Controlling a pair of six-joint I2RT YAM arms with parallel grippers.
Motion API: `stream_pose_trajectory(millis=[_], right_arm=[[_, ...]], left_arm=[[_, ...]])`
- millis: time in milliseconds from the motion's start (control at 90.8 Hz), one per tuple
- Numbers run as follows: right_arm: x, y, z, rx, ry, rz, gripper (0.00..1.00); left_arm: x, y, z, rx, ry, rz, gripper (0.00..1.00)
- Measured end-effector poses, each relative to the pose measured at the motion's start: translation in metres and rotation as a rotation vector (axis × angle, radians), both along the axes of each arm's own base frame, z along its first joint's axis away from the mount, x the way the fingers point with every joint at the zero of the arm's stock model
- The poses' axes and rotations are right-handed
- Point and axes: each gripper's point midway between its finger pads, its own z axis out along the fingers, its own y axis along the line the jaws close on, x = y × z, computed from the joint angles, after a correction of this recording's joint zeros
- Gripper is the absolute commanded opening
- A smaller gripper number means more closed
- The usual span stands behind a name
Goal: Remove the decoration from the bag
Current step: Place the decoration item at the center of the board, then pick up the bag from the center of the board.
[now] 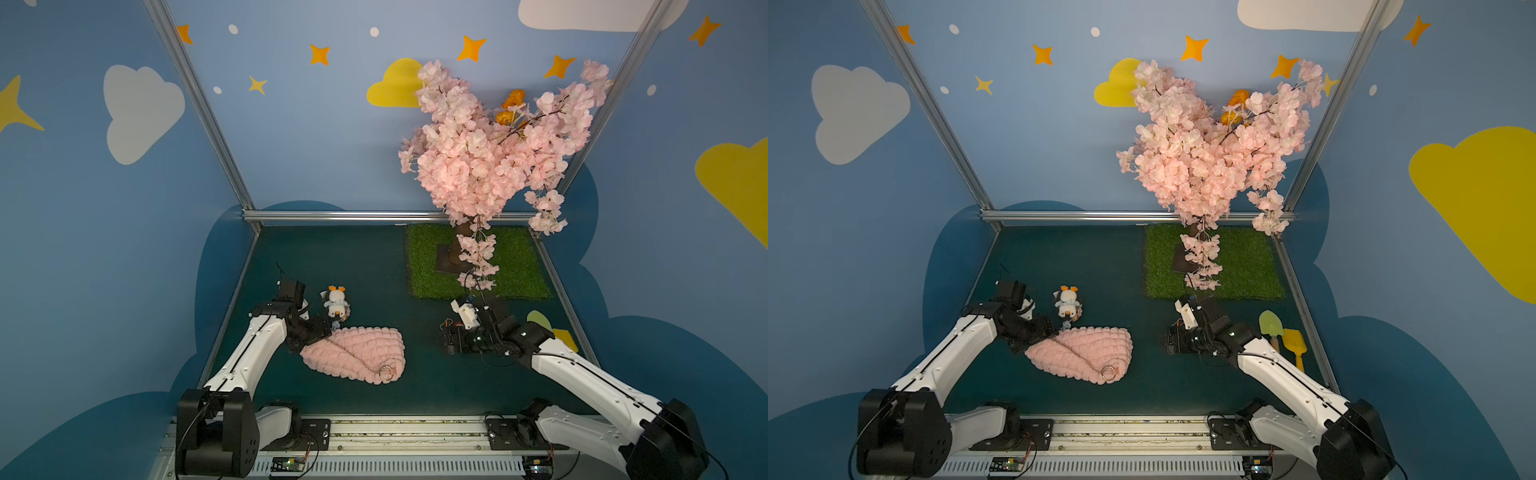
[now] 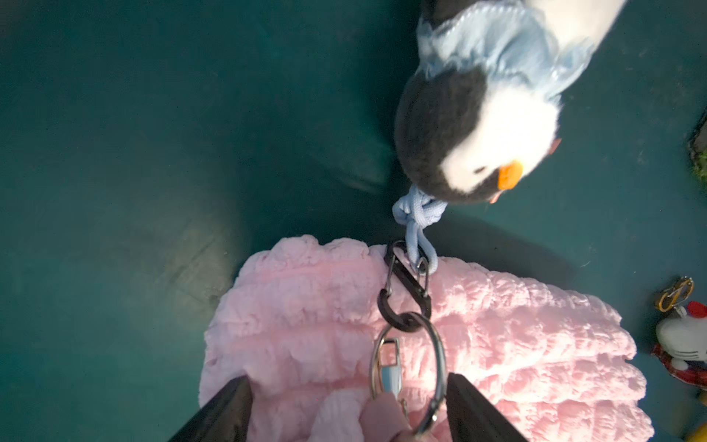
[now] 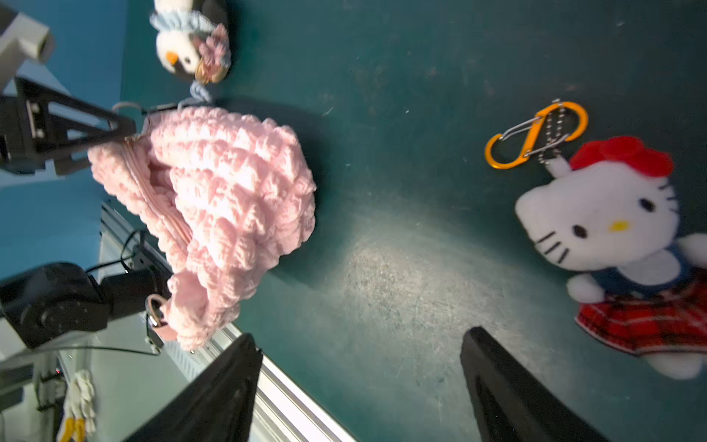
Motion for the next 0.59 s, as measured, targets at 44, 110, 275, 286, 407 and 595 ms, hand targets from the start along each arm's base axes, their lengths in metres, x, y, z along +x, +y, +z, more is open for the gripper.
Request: stream_pose_trajectory(millis=[44, 110, 275, 286, 407, 595], right_arm=[[-0.006, 0.002, -0.003, -0.007, -0.01, 0.021, 0.91], [-0.014, 0.003, -0.01, -0.029, -0.013, 0.052, 0.91], [-0.019, 0.013, -0.008, -0.063, -0.064, 0.122, 0.91], [-0.019, 0.014, -0.007, -0.064, -0.069, 0.125, 0.91], [-0.023, 0.039, 0.012, -0.074, -0.162, 0.235, 0.91], [-0.045, 0.089, 0.037, -0.118, -0.358, 0.513, 0.94]], left_arm=[[0.002, -0.003, 0.0, -0.015, -0.005, -0.001, 0.74], [0.007, -0.008, 0.002, -0.041, -0.025, -0.009, 0.68], [0.007, -0.031, 0.007, -0.091, -0.038, -0.039, 0.5], [0.007, -0.033, 0.007, -0.093, -0.039, -0.046, 0.5], [0.002, -0.051, 0.007, -0.112, -0.022, -0.082, 0.41], [0.0, -0.057, 0.002, -0.111, 0.012, -0.095, 0.21]])
